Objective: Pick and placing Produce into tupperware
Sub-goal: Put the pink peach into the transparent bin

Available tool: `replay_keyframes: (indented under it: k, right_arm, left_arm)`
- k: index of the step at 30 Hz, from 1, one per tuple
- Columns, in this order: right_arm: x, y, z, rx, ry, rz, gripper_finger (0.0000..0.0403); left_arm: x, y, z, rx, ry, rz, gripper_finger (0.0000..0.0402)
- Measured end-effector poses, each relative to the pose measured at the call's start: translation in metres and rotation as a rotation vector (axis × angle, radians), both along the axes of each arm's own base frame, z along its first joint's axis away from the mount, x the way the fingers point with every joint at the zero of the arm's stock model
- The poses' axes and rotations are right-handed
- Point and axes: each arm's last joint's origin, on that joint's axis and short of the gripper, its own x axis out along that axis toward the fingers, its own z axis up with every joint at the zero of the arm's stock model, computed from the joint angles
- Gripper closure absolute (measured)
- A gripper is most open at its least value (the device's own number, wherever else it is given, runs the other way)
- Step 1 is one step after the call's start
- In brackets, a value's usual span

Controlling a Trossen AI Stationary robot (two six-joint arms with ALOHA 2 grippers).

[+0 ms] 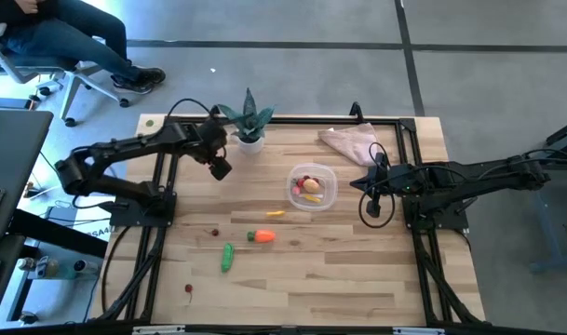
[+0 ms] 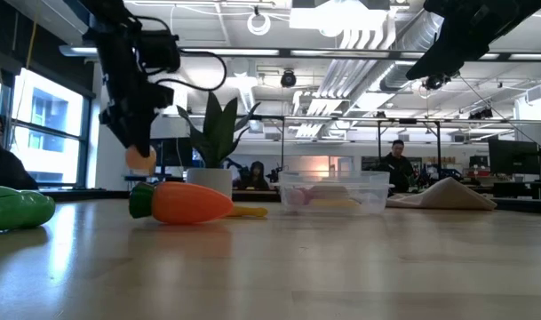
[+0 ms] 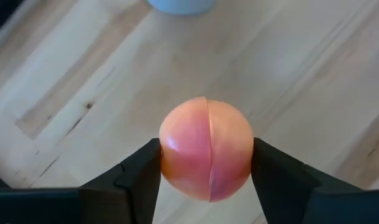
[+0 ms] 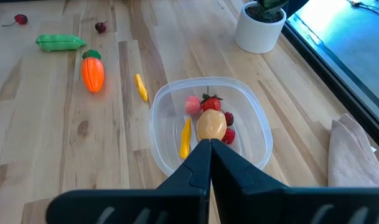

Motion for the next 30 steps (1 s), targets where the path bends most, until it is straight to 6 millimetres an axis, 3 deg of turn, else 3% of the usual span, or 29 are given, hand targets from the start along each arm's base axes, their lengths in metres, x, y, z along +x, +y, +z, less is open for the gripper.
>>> replay_keyframes:
  k: [7,14,21,30]
  right_arm:
    - [0.0,0.0,0.0,0.0,0.0,0.0,0.0402]
    - [0.0,0.0,0.0,0.0,0.0,0.0,0.0402]
    - [0.0,0.0,0.0,0.0,0.0,0.0,0.0402]
    - [0.0,0.0,0.0,0.0,0.0,0.0,0.0402]
  left_arm:
    - [-0.005,-0.007,0.015,0.004,-0.112,-0.024,0.0173]
    - [-0.004,-0.011,0.023,-0.037,-0.226,-0.054,0.0196]
    - [0.024,-0.023,0.034,-0.02,-0.451,-0.233,0.0188]
    - [0.062,-0.053,0.056,0.1,-0.713,-0.445,0.0188]
